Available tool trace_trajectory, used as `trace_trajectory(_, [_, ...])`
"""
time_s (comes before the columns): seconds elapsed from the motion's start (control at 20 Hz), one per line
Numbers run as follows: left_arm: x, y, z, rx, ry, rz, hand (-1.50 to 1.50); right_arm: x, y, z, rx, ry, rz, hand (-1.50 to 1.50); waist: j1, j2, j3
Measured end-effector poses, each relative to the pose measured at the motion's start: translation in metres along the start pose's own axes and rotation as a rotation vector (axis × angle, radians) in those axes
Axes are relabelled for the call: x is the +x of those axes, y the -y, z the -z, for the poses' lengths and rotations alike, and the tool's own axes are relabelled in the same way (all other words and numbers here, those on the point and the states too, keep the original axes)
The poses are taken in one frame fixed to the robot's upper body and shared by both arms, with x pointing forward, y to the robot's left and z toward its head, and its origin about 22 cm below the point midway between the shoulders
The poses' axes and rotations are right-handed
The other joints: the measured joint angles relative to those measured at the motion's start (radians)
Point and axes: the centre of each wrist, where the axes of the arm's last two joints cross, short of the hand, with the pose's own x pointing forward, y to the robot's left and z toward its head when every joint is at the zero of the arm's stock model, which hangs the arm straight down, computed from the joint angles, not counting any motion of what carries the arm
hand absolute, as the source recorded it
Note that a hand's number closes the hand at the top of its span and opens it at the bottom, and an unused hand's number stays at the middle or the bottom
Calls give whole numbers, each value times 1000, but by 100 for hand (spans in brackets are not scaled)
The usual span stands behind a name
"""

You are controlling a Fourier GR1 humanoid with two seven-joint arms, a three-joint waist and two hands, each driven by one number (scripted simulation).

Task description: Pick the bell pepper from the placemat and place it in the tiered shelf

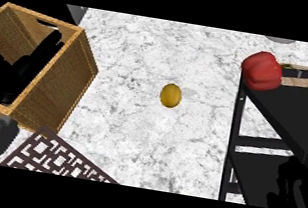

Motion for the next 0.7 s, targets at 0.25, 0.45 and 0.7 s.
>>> trace_trajectory(0.25, [2,2,1,-8,6,-2,0,2,13,7,-83,-42,-27,150,11,5,2])
trace_trajectory(0.45, [3,4,2,-15,6,-1,0,3,21,11,-95,-85,-48,150,17,9,2])
trace_trajectory(0.7, [2,5,3,-8,8,-1,0,1,27,16,-82,-143,-56,150,8,14,11])
